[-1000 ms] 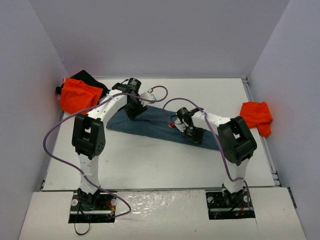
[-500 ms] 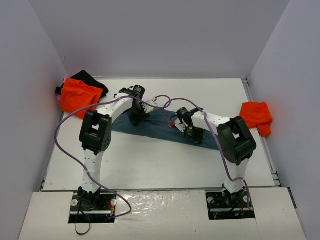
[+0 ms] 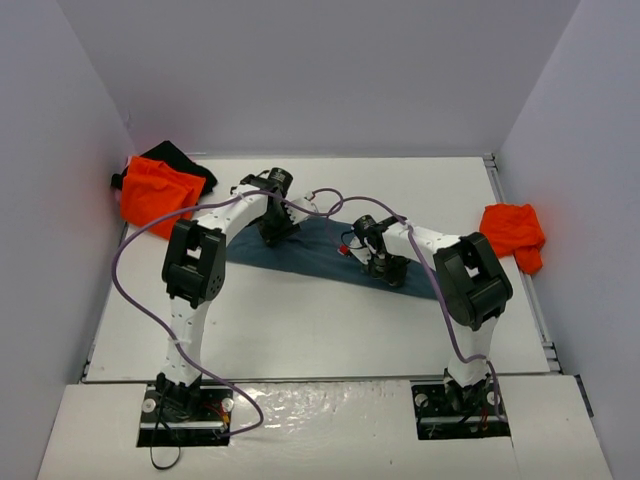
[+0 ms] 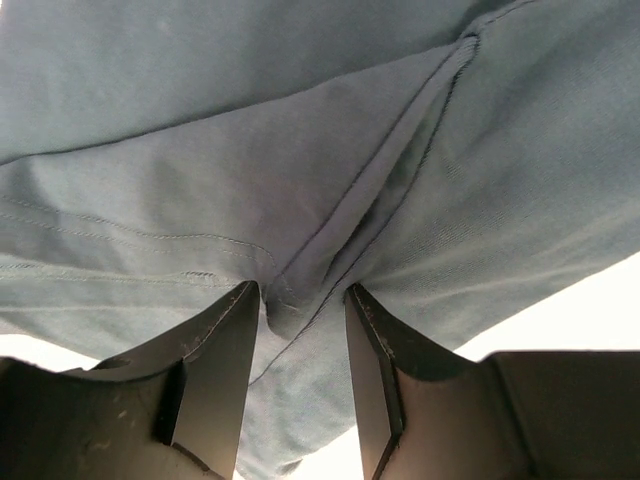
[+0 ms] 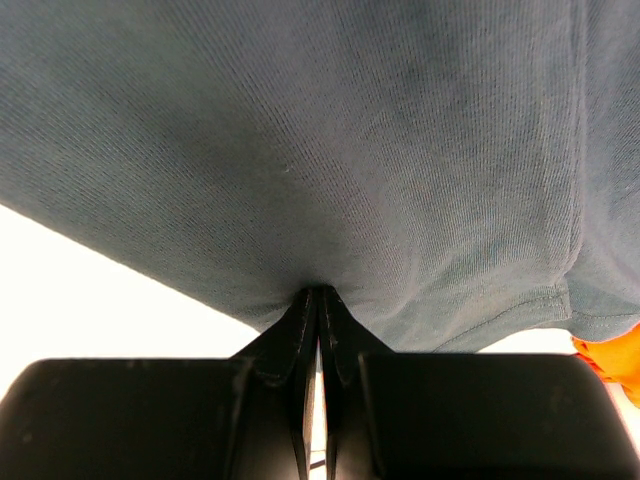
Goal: Fold and stack the t-shirts
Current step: Rotate the tshirt 90 degrees
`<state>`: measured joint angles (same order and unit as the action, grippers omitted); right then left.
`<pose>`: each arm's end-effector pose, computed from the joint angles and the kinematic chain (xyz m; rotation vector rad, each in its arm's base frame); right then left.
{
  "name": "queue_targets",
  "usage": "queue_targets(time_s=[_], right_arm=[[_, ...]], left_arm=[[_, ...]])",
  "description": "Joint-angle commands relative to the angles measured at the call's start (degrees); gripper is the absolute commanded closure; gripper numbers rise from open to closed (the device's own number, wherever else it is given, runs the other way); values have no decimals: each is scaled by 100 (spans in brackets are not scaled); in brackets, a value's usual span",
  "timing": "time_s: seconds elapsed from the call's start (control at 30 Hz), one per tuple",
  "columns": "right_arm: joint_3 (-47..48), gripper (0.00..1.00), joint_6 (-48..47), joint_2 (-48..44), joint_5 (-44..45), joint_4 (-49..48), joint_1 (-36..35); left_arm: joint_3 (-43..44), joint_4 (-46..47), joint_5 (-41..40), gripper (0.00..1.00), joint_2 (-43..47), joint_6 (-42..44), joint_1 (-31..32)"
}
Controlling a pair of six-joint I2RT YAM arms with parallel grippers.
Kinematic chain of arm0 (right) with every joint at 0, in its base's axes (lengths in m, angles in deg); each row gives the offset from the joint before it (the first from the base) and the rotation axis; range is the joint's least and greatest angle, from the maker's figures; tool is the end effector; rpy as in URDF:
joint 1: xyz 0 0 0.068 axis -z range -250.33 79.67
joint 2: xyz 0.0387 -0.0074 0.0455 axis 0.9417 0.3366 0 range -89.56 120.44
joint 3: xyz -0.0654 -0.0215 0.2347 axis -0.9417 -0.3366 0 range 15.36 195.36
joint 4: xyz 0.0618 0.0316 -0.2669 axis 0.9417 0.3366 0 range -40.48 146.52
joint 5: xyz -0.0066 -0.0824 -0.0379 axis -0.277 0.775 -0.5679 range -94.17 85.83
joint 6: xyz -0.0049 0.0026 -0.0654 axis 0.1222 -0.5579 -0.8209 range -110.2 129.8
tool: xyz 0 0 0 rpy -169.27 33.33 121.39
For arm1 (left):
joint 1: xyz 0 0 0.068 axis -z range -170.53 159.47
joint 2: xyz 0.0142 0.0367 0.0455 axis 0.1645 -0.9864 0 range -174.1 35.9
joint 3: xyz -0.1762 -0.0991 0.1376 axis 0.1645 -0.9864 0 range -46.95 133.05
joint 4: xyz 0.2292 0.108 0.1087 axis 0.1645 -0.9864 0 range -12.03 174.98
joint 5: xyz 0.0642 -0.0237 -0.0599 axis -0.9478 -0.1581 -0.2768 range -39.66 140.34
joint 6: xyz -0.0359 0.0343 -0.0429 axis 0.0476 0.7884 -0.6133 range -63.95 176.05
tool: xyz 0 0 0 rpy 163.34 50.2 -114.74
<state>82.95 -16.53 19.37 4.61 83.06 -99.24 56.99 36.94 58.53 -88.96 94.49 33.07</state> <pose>0.3223 0.1690 0.0880 -1.3033 2.5539 -0.2114 0.4218 -0.1924 0.1524 1.4520 2.3435 -0.1297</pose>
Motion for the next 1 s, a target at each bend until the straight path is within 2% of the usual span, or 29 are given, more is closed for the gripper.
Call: queue_targets(time_s=[0.0,0.13,0.2,0.37,0.5,0.73,0.97], right_arm=[[-218,100,128,349,-341,-487,96],[-264,100,128,305,-350,-480,96],[-272,100,128,322,-350,-497,96],[-289,100,120,334,-361,-514,96],[-258,100,122,375,-388,-515,96],[-239,100,183,421,-385,-515,78],[-259,100,216,498,-362,-515,78]], left_arm=[[553,31,-189,71,135,133,31],[768,-21,-239,91,24,137,31],[856,-79,-255,94,-58,154,31],[982,-153,-254,95,-126,154,31],[1125,-78,-447,100,-219,173,46],[2403,-379,-789,100,-901,403,224],[2855,-114,-990,100,-1141,601,476]])
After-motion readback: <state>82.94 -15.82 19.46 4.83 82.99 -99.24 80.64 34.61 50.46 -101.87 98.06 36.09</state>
